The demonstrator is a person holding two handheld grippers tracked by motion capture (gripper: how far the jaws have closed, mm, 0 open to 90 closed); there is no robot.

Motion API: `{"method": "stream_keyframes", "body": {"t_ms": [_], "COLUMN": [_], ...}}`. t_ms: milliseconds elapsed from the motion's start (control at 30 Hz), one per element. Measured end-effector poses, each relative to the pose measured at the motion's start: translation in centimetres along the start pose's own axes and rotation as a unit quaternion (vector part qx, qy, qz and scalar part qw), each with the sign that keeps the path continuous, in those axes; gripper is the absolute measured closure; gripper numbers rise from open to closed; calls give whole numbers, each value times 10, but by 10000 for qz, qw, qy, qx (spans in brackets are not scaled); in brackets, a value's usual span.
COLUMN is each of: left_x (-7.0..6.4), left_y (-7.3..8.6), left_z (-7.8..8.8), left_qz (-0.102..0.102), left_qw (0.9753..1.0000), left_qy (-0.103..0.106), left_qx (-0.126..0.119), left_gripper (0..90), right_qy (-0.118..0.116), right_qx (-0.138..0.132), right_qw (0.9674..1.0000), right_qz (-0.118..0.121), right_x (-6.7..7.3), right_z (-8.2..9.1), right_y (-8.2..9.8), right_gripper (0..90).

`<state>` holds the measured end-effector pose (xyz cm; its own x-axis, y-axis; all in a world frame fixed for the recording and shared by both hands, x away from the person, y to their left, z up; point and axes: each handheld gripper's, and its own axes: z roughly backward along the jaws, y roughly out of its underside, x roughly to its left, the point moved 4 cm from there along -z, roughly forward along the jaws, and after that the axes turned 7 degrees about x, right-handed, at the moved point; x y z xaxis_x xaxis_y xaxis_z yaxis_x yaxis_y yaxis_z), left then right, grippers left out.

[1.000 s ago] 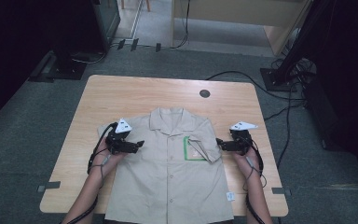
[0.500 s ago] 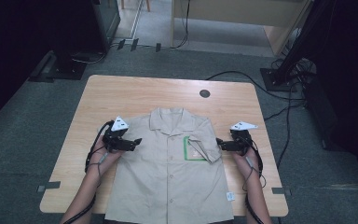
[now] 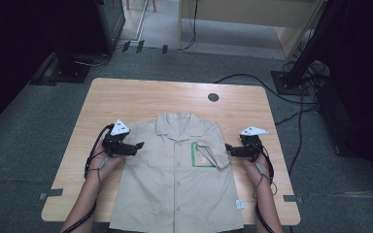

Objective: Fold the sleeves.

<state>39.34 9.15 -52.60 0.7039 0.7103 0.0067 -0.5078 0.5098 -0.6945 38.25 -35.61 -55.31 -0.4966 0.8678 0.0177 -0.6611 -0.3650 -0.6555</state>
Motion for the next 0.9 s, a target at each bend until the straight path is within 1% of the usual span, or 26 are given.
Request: {"method": "stream_keyframes", "body": {"t_ms": [133, 333, 467, 567, 900], "left_x": [3, 6, 8, 9, 14], "left_y": [2, 4, 5, 6, 6], "left_z": [1, 2, 2, 3, 2], "left_qz": [9, 9, 59, 30, 91], "left_qw": [10000, 9999, 10000, 9999, 10000], "left_qy": [-12, -90, -52, -59, 6], "left_qx": [29, 57, 53, 92, 40], "left_gripper": [200, 200, 200, 200, 200], "right_qy": [2, 2, 2, 4, 7], "right_qx": [1, 1, 0, 1, 1], "right_qw": [10000, 10000, 10000, 10000, 10000], "right_qz": [-4, -3, -3, -6, -9], "right_x": [0, 0, 0, 0, 0], "right_z": [0, 0, 0, 0, 0], "right_y": [0, 0, 0, 0, 0], "right_gripper": [186, 186, 186, 186, 185]}}
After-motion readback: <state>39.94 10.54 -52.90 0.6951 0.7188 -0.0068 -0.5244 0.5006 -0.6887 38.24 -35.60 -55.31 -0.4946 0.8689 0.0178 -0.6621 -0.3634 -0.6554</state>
